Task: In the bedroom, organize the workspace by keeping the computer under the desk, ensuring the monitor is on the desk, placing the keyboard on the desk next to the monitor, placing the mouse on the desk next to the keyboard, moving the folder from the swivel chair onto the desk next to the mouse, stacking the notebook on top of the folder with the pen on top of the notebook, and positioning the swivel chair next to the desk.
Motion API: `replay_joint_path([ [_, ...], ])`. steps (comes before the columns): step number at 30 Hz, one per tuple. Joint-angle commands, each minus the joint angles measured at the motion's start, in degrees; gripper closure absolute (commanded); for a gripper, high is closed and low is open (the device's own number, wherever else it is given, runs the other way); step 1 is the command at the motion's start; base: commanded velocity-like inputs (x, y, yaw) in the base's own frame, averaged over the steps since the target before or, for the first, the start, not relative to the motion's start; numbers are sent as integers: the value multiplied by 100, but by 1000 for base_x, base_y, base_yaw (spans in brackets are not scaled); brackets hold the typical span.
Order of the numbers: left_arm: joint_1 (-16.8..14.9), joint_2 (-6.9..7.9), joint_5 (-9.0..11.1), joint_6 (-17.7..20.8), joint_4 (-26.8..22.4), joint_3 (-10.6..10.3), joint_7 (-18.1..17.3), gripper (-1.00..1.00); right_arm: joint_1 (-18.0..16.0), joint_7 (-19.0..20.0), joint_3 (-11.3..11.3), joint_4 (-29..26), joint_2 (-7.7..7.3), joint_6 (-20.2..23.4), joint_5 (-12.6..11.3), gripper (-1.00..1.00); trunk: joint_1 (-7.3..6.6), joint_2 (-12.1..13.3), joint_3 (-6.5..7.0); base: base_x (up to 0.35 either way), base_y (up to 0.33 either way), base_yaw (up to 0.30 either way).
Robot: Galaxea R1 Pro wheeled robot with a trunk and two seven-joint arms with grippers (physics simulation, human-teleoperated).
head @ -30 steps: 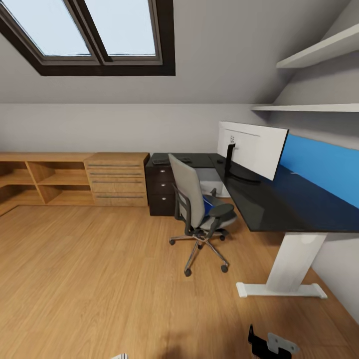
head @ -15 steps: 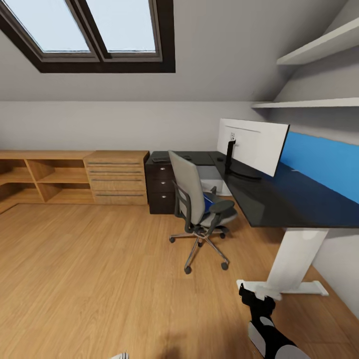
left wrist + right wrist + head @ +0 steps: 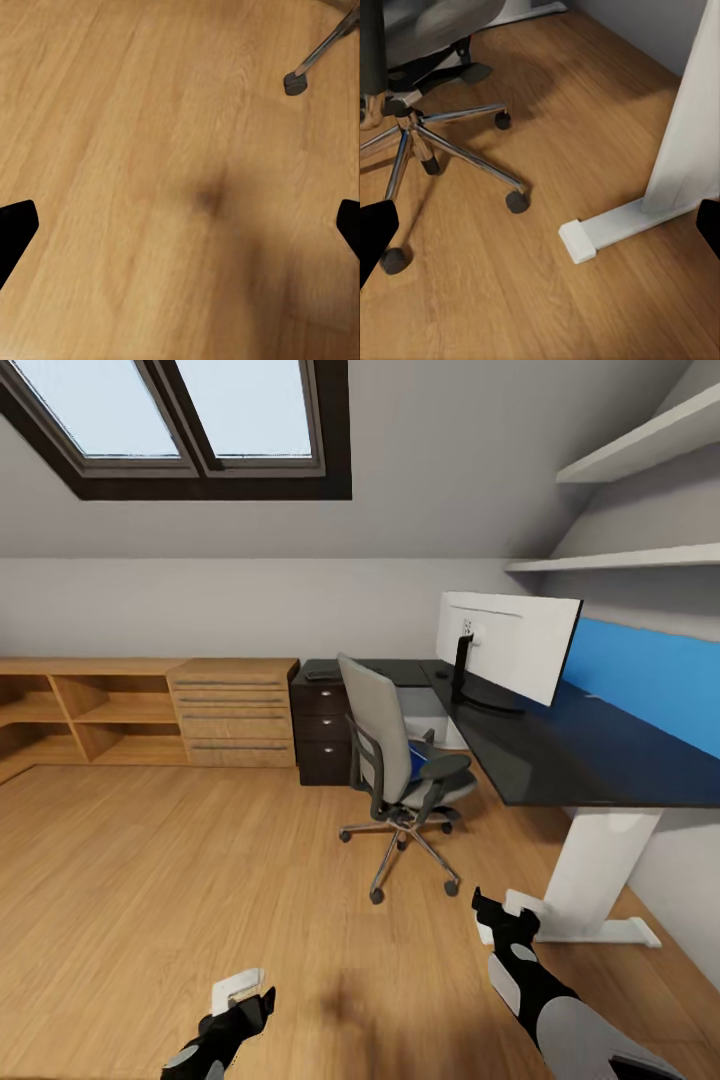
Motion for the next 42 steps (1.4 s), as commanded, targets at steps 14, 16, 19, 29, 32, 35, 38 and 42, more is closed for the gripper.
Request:
replay_joint_path([
  [14,-8,-33,63,738,-1078,-376,80,-100,-51,89,21,-29,-1,-49,0,-100,308,-565,-258,0,0,0],
  [16,-10,-32,67,736,-1080,-381,81,-100,-51,94,21,-29,-1,-57,3,-100,352,-646,-294,0,0,0],
  [19,-7,-32,64,735,-1081,-387,86,-100,-51,98,17,-29,-2,-66,5,-100,417,-766,-348,0,0,0],
  [29,-3,-22,54,735,-1082,-393,66,-100,-54,74,-26,-59,6,-47,-17,-100,637,-1167,-528,0,0,0],
  [32,-6,-22,54,735,-1082,-398,69,-100,-132,73,-22,-109,30,83,-5,-100,703,-1287,-581,0,0,0],
  [35,-4,-22,54,735,-1082,-399,67,-100,-292,85,-9,-137,26,348,14,-100,769,-1408,-635,0,0,0],
  [38,-3,-22,54,735,-1082,-400,68,-100,-378,103,11,-147,19,452,29,-100,835,-1528,-689,0,0,0],
  [42,-5,-25,54,735,-1075,-400,71,-100,-418,212,112,-117,19,127,95,-100,923,-1688,-761,0,0,0],
])
